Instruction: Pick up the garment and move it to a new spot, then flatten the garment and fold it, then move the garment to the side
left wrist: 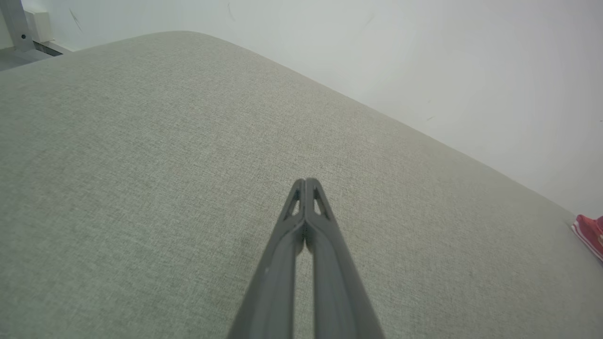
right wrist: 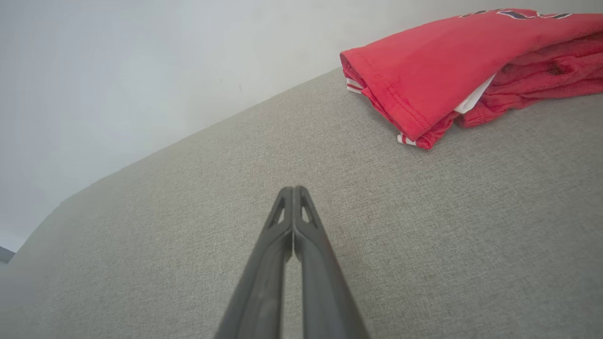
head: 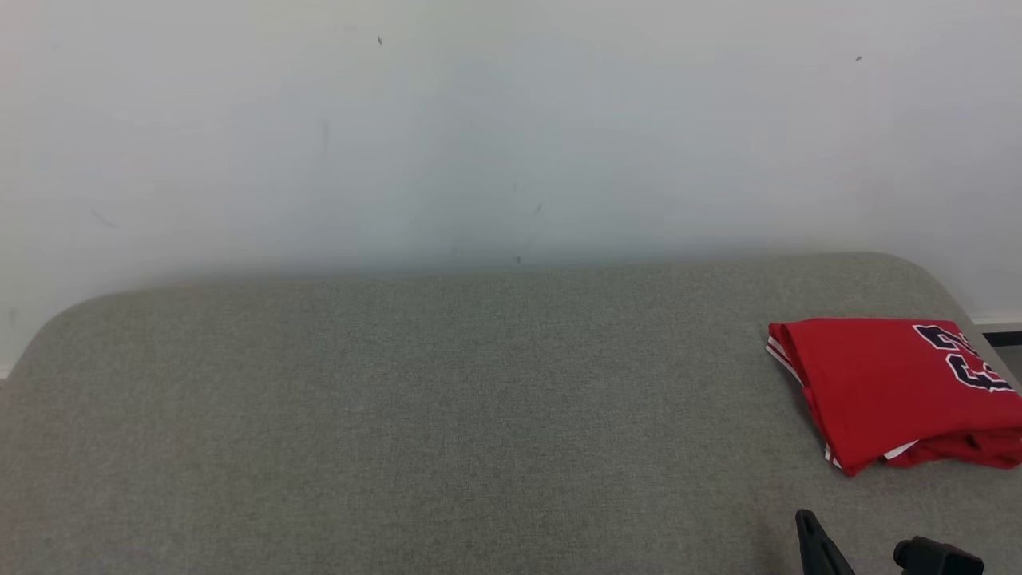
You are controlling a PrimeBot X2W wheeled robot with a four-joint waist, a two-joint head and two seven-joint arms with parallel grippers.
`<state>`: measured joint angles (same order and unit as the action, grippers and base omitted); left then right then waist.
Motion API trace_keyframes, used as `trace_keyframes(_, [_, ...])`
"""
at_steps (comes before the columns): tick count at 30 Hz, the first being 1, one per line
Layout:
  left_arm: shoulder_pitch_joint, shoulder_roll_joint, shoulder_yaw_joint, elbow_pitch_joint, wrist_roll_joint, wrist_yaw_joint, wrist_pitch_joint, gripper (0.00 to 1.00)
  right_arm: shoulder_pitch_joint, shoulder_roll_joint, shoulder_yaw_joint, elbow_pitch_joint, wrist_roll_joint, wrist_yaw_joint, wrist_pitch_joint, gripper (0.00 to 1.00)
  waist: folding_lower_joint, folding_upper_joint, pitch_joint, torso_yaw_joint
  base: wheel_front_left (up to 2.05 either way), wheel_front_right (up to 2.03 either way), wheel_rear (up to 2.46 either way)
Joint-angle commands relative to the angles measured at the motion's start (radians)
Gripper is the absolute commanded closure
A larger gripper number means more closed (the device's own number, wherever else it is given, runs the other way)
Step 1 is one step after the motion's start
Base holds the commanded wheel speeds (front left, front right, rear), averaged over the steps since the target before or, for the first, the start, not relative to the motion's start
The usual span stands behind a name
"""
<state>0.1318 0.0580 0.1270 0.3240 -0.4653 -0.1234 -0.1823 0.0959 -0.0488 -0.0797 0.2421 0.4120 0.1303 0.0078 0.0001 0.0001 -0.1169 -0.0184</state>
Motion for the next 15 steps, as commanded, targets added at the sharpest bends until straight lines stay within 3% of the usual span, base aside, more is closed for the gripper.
trace_keyframes(1, [-0.035,0.003,-0.001,-0.019,-0.039,-0.002,0.007,1.00,-0.034,-0.002,-0.003,-0.017,0.041,0.000,0.000,1.00,-0.0001,-0.0001,0.001,0.000,0.00,0.00,0.00])
trace_keyframes(15, [-0.081,0.001,-0.010,-0.027,-0.257,-0.003,0.061,1.00,-0.066,-0.002,-0.013,-0.018,0.268,0.000,0.019,1.00,-0.0001,-0.0001,0.017,0.003,0.00,0.00,0.00])
